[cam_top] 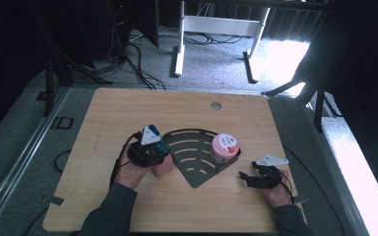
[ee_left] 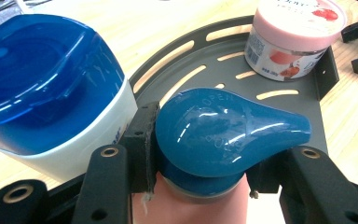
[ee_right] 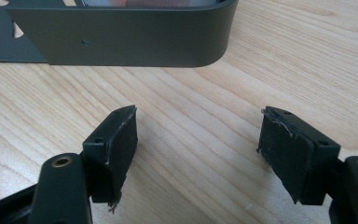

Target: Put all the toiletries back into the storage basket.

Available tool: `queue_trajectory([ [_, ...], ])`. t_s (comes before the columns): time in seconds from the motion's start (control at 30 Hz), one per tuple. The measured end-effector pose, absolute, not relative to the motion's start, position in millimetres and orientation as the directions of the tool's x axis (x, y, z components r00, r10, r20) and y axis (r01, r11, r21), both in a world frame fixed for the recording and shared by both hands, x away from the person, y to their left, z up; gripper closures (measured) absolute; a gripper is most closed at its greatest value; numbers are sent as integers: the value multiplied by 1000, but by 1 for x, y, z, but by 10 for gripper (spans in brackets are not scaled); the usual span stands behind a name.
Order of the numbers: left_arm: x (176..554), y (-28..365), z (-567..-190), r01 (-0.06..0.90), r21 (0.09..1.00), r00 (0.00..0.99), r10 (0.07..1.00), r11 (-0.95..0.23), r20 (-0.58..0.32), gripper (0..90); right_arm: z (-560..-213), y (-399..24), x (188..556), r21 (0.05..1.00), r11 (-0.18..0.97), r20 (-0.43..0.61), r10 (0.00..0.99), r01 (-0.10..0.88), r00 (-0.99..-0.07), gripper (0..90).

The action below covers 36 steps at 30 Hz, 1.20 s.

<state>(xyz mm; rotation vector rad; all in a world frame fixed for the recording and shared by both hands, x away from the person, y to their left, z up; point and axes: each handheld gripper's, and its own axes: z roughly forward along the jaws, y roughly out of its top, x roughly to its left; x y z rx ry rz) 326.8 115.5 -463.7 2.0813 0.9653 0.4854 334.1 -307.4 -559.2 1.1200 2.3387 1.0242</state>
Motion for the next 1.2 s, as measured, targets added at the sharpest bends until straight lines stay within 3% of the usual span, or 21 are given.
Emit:
queue_trajectory([
  [1.2, 311, 105, -430, 417, 800, 688, 725, -432, 33, 528, -559, -307, 334, 736, 426, -4, 780, 526, -625, 275],
])
